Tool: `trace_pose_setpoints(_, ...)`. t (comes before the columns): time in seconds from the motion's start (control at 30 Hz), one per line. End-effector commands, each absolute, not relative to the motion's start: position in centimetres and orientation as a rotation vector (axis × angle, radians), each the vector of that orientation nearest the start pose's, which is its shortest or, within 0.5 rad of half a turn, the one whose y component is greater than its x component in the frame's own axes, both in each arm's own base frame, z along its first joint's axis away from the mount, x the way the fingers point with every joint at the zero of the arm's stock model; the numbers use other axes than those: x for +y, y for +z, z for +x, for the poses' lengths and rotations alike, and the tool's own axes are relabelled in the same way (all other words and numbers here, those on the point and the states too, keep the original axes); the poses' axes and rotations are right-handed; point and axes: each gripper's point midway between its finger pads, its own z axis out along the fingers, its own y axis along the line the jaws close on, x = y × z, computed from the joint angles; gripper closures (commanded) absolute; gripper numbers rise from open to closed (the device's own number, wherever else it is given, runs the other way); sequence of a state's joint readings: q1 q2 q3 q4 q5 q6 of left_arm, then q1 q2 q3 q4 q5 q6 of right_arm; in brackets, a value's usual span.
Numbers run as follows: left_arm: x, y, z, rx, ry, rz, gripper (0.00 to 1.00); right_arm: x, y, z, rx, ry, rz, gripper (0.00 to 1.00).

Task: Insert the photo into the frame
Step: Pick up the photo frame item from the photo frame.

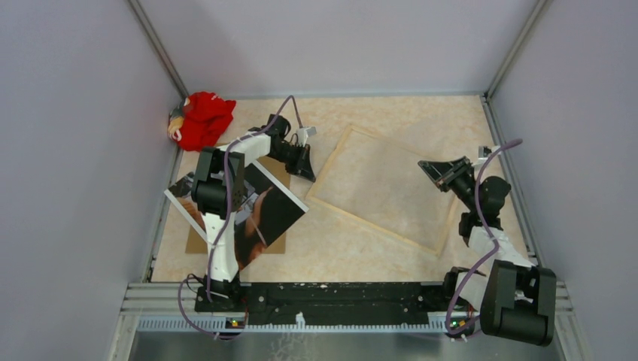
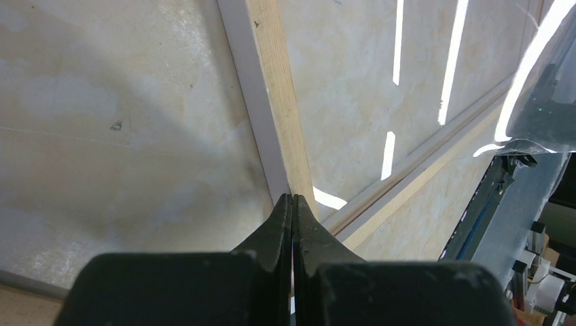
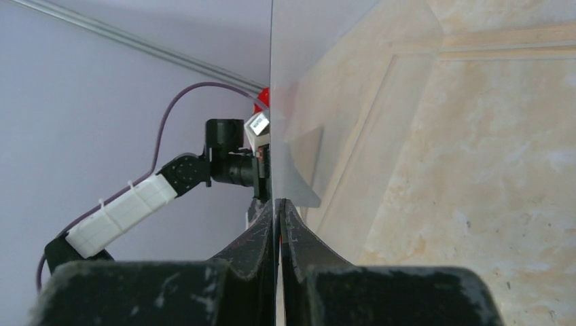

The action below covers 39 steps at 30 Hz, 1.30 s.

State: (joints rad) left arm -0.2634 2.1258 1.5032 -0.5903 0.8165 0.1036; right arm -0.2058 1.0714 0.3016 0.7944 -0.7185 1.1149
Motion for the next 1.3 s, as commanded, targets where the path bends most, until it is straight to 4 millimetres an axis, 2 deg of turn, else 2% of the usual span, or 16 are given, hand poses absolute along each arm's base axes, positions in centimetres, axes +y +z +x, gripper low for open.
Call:
trace_pose_setpoints(0.0, -23.8, 5.4, 37.9, 2.504, -1.193, 0.714, 1.00, 8.6, 23.7, 30.9, 1.507, 1.291, 0.361, 1.00)
trace_pose_setpoints(0.23, -23.8, 5.5, 37.8, 2.504, -1.194, 0.717, 1.00, 8.7, 23.9, 30.6, 1.483, 1.314, 0.360, 1.00)
trace_pose_setpoints(0.47, -23.8, 5.3, 37.5, 2.507, -1.198, 0.718, 1.00, 8.5, 23.2, 30.8, 1.473, 1.340, 0.413, 1.00)
trace_pose_setpoints(0.9, -23.6, 5.3, 37.4, 2.507, -1.190, 0.723, 1.00, 8.6, 25.2, 30.4, 1.348, 1.529, 0.480, 1.00)
trace_pose_setpoints(1.17, -23.6, 5.4, 37.4, 2.506, -1.186, 0.726, 1.00, 8.7, 25.9, 30.3, 1.349, 1.523, 0.468, 1.00)
trace_pose_setpoints(1.27, -23.6, 5.4, 37.5, 2.504, -1.183, 0.728, 1.00, 8.6, 25.0, 30.6, 1.391, 1.494, 0.494, 1.00)
